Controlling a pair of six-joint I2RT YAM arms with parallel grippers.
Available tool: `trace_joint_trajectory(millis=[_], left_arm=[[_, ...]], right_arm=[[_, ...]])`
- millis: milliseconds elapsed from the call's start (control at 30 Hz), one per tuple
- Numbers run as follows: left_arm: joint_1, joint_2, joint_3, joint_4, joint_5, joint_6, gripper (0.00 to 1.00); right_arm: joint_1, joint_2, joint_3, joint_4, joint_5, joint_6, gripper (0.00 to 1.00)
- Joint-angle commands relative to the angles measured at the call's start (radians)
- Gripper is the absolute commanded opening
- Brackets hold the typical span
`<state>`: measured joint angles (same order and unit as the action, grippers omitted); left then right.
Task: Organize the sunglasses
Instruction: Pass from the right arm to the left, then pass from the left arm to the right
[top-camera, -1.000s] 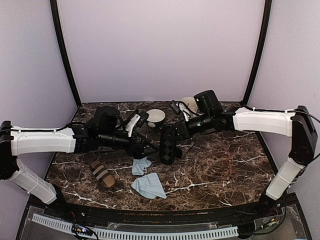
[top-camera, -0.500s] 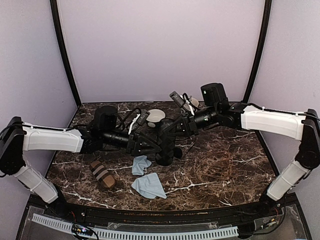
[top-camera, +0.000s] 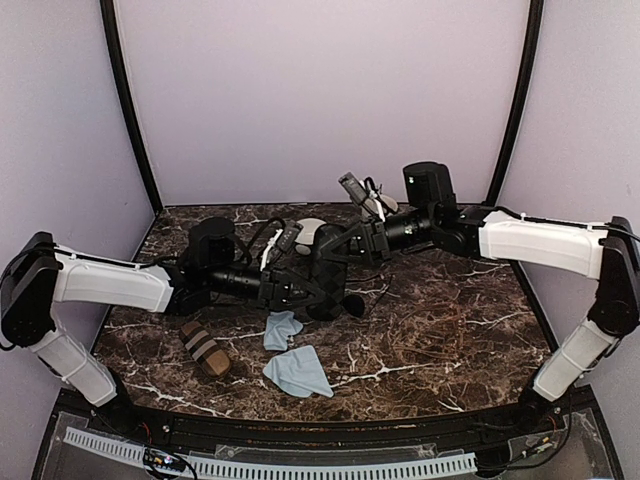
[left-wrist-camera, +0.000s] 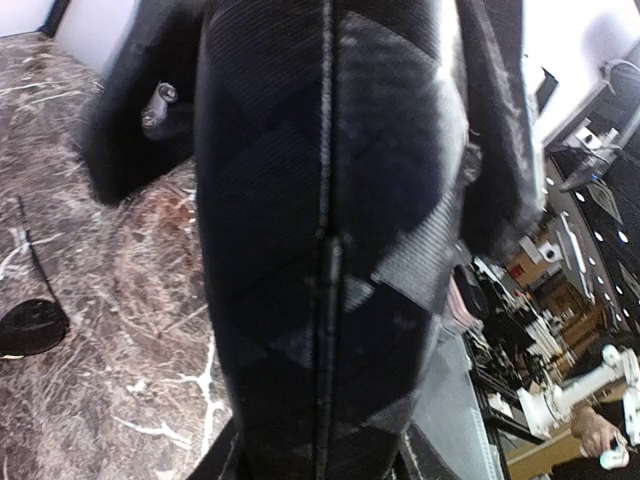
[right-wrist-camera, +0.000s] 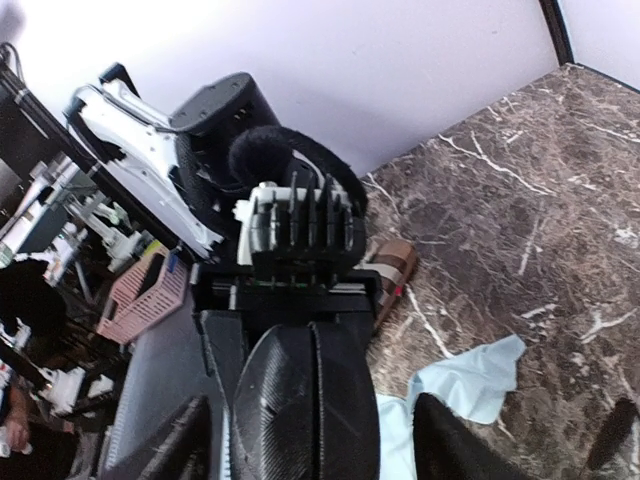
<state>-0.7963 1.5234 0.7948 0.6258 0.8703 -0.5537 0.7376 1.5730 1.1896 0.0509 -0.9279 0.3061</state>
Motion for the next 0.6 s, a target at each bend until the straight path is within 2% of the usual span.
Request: trace_joint_trajectory(millis=[0,100,300,400,567], left_arm=[[0.000,-0.043,-0.004,-0.051,-0.185,0.012,0.00],[-0.001,-0.088,0.007,-0.178,-0.410,0.019,0.00],[-0.085,-0.114,0.088,-0.412,-0.749,0.078,0.00],[-0.113,-0.098,0.109,-0.461,-0.848,0.070,0.00],[-0.138,-0.090,0.120,-0.508,-0.914,0.061,0.00]], right_arm=[[0.000,0.036,0.074,-0.102,0.198,0.041,0.82],[-0.001,0.033,0.080,-0.123,0.306,0.129,0.92],[0.060,0.046,0.086,-0.123,0.562,0.257,0.97],[0.083,0.073,0.095,-0.110,0.651,0.321,0.97],[0.132,0.107,0.124,-0.115,0.727,0.330,0.97]])
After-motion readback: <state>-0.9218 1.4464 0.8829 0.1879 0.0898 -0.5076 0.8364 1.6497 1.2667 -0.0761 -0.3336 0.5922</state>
